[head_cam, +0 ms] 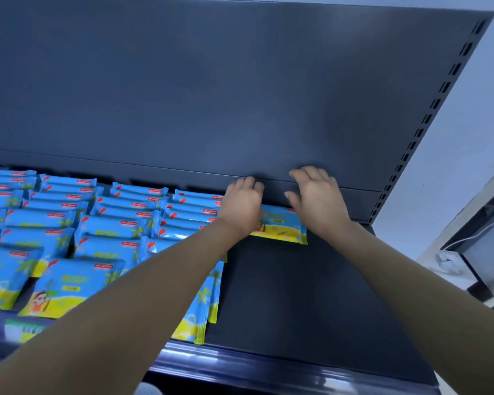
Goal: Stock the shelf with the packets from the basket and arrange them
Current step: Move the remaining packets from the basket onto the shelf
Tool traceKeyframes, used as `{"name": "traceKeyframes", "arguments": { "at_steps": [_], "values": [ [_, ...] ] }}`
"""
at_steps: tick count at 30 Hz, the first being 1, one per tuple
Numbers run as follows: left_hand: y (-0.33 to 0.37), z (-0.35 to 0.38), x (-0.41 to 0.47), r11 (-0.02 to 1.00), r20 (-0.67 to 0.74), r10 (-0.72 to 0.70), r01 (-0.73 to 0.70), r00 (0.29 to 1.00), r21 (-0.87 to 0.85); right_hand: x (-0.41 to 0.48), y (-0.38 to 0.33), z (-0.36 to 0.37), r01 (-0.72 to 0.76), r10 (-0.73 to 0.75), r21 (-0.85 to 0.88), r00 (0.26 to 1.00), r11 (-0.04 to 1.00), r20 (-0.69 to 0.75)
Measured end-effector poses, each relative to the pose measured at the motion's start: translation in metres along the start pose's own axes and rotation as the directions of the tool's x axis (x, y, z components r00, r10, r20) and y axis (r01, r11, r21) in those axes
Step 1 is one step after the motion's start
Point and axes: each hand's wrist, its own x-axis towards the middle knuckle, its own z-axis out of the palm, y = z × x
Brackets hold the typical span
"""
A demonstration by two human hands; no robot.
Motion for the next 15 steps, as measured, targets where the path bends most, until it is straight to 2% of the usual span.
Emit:
{"name": "traceKeyframes", "arguments": {
  "at_steps": [4, 8, 15],
  "values": [
    [-0.016, -0.039, -0.032, 0.996, -0.203, 0.048, -0.062, 0.978, -0.064, -0.004, -0.033, -0.009, 0.088, -0.088, -0.007, 0.984, 0.996, -0.156],
    [-0.045, -0.079, -0.070, 0.993, -0.389, 0.115, -0.117, 0.914, 0.019, -0.005, -0.080, -0.026, 0.146, -0.141, 0.004, 0.962, 0.989, -0.235],
    [-0.103, -0.136, -0.156, 0.989, -0.508, 0.147, -0.127, 0.849, 0.073, -0.029, -0.177, -0.054, 0.222, -0.205, 0.013, 0.920, 0.975, -0.334]
  ]
}}
